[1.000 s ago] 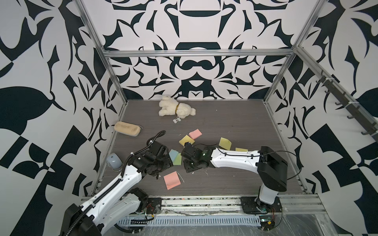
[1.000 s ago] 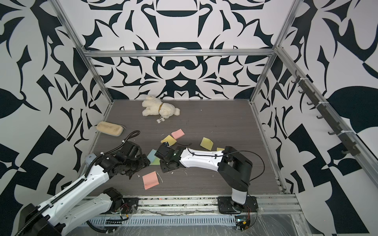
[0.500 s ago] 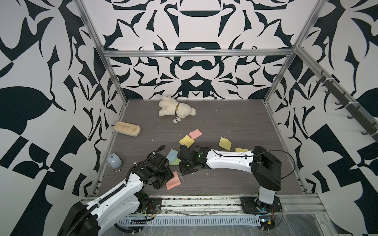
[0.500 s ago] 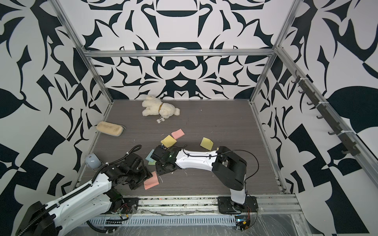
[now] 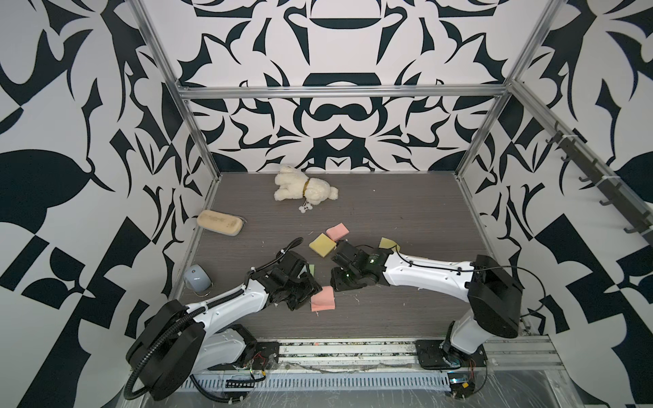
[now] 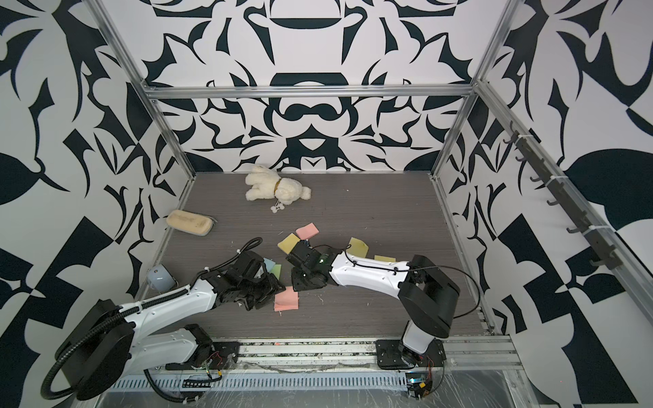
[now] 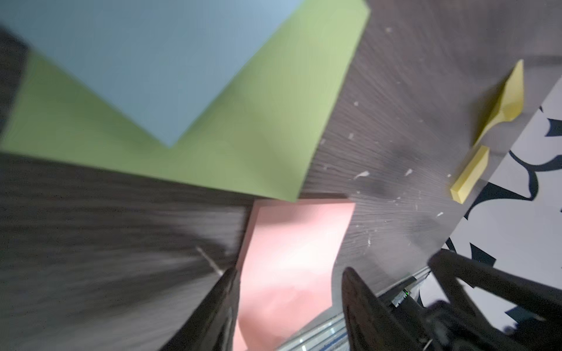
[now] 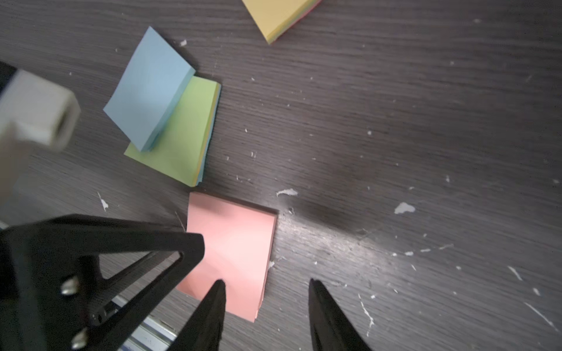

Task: Tear off pages from different memo pads
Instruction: Move the memo pad to the center of the board, then pick up the memo pad from the center of the board.

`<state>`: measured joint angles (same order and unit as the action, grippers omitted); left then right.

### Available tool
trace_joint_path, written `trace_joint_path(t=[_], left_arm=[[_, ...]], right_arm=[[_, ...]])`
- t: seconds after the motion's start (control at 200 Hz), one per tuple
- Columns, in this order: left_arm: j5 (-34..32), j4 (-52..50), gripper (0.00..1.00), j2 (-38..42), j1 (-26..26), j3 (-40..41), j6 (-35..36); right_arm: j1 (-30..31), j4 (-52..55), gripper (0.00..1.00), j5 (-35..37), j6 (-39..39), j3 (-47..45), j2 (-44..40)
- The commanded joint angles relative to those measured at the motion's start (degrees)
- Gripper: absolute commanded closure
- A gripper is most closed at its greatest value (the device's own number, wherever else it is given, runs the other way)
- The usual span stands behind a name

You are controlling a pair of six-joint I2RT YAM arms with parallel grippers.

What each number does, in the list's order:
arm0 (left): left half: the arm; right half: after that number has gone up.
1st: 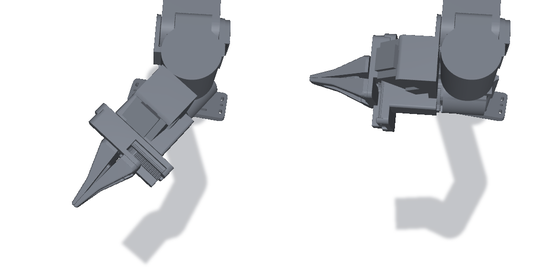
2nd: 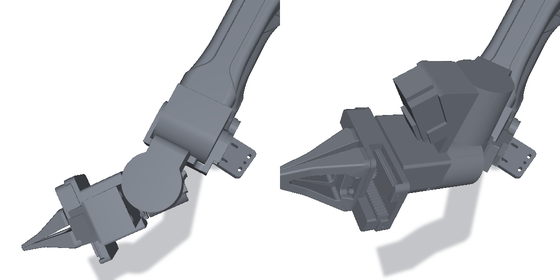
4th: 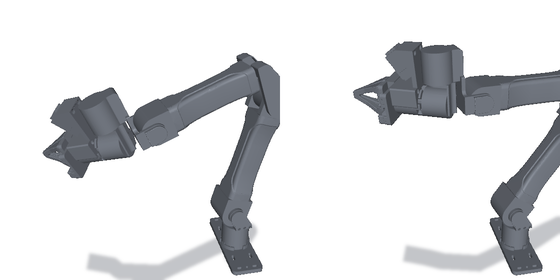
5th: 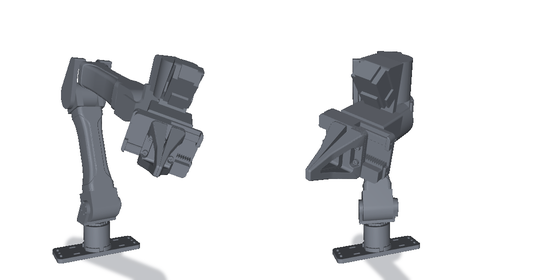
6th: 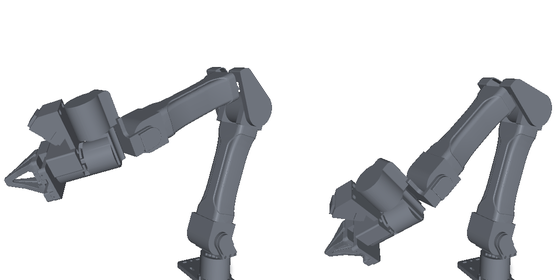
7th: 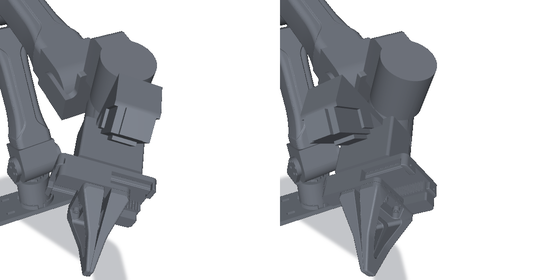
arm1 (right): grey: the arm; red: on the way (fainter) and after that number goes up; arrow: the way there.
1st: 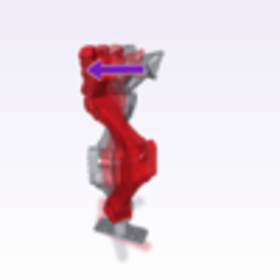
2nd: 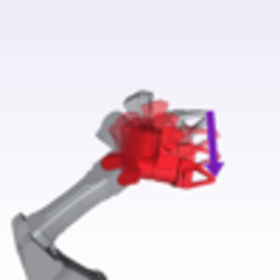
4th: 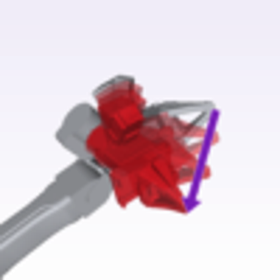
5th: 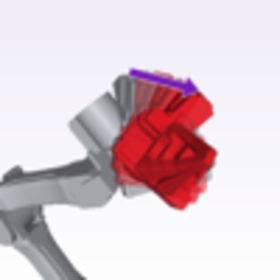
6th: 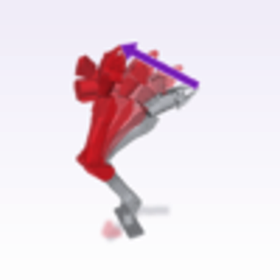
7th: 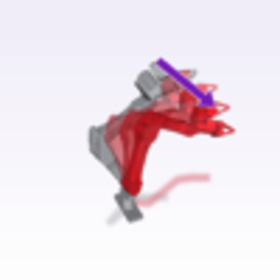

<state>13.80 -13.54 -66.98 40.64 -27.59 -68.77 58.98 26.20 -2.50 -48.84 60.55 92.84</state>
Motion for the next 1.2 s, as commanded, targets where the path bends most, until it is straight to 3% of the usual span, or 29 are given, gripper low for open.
trace_joint_path(t=[0.0,0.19,0.575,0.895,1.195], left_arm=[[0.36,-5.32,0.43,4.98,0.23,-0.06,2.58],[-3.07,-11.66,0.44,11.70,0.04,4.11,5.03],[0.12,-2.00,0.48,3.26,0.05,3.67,7.13],[2.61,3.72,0.71,0.68,0.09,7.41,4.70],[3.07,5.01,0.81,-0.55,0.14,7.63,4.79]], right_arm=[[0.57,0.80,0.50,-0.95,-3.16,-2.88,-2.78],[1.66,-3.76,0.44,-3.35,-8.60,-8.17,-4.56],[2.08,-20.09,0.43,-7.93,-17.56,-15.32,-1.80],[3.50,-27.66,0.50,-10.56,-21.13,-17.90,1.39],[3.49,-32.07,0.67,-11.39,-20.42,-18.42,-1.52]])
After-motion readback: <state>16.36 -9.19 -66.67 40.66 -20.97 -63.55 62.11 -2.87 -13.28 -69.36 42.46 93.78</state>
